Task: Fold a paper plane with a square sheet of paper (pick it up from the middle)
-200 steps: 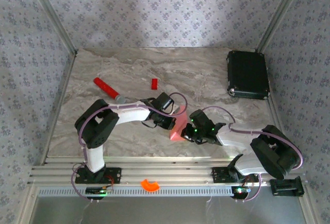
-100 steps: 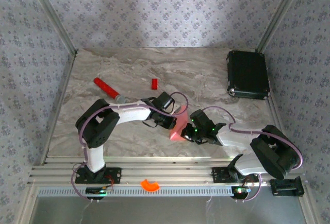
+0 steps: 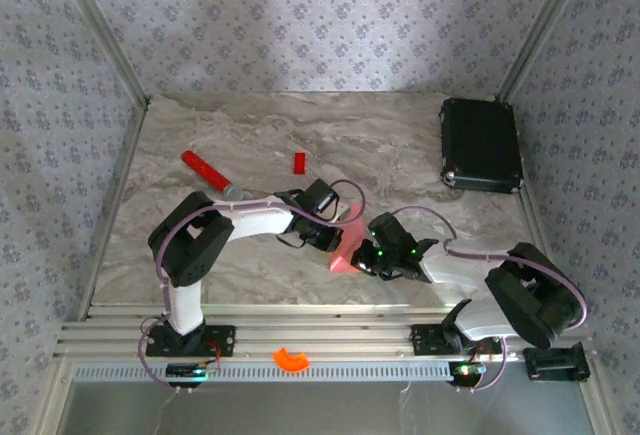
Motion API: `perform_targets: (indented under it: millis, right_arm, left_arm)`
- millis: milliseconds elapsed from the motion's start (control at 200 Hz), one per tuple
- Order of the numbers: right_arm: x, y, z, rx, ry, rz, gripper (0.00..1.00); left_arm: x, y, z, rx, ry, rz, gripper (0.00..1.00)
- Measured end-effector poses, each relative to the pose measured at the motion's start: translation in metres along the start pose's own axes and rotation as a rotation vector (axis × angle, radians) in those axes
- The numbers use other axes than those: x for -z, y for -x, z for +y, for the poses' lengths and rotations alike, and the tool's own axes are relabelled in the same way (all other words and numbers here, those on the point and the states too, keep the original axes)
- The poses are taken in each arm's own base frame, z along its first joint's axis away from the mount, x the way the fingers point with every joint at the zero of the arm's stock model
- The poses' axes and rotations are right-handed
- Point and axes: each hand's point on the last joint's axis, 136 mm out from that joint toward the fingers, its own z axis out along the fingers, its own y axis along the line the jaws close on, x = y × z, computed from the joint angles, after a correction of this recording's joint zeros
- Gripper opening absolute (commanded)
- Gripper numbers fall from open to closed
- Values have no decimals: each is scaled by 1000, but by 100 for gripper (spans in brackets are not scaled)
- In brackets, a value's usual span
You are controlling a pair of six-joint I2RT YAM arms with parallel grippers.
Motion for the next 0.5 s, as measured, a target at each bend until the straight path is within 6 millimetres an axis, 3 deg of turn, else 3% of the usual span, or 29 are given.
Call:
perform_targets:
  millis: [500]
  right_arm:
    - [0,0,0,0,0,0,3]
  left_arm:
    - [5,3,3,-2,26,-17,0]
